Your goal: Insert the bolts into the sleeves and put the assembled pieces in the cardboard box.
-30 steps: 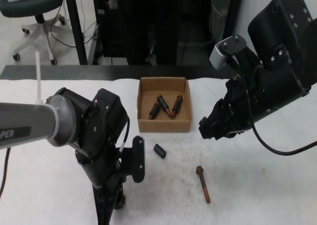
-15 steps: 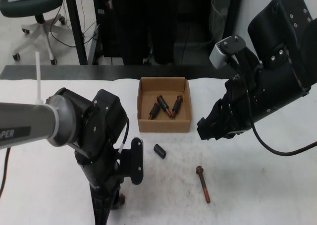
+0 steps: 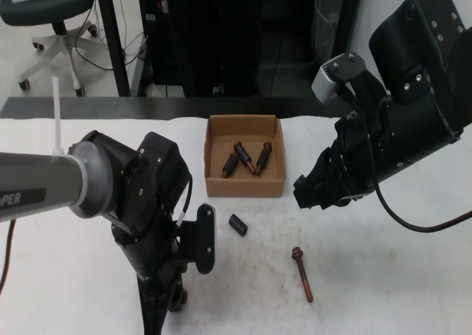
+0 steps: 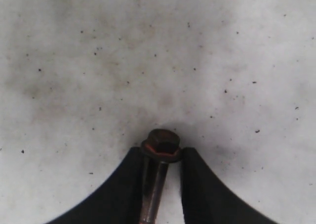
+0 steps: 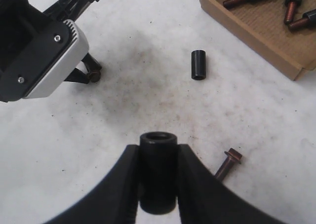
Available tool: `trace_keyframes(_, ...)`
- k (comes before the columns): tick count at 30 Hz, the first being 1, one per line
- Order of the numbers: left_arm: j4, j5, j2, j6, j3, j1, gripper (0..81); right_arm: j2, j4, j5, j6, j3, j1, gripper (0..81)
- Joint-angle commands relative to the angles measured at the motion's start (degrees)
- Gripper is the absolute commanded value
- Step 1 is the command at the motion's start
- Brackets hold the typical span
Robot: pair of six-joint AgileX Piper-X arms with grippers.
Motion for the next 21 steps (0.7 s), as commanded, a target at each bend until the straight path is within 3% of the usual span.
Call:
trace_keyframes(1,-0.28,-0.17,0.01,0.01,0.14,0.17,10.1,-0.24,-0.19,-0.94,-0.36,-0.09,0.02,0.8)
trace_keyframes(4,0.14,-1.97,0.01,1.16,0.24,0.17,0.5,-0.24,-0.19,-0.94,-0.36,-0.09,0.02,0.8)
trace_keyframes(10,0.67,-2.13,0.01,0.84,0.24,0.17,0.7,-0.24,-0.19,-0.94,-0.36,-0.09,0.02,0.8)
trace_keyframes(16,1.04,-1.76,0.01,0.84,0.24,0.17,21.8,-0.24,-0.19,-0.94,-0.36,-0.09,0.02,0.8)
trace_keyframes(21,0.65,-2.76,0.01,0.84,0.24,0.28,24.3,-0.24,-0.19,-0.94,-0.54,-0.09,0.02,0.8)
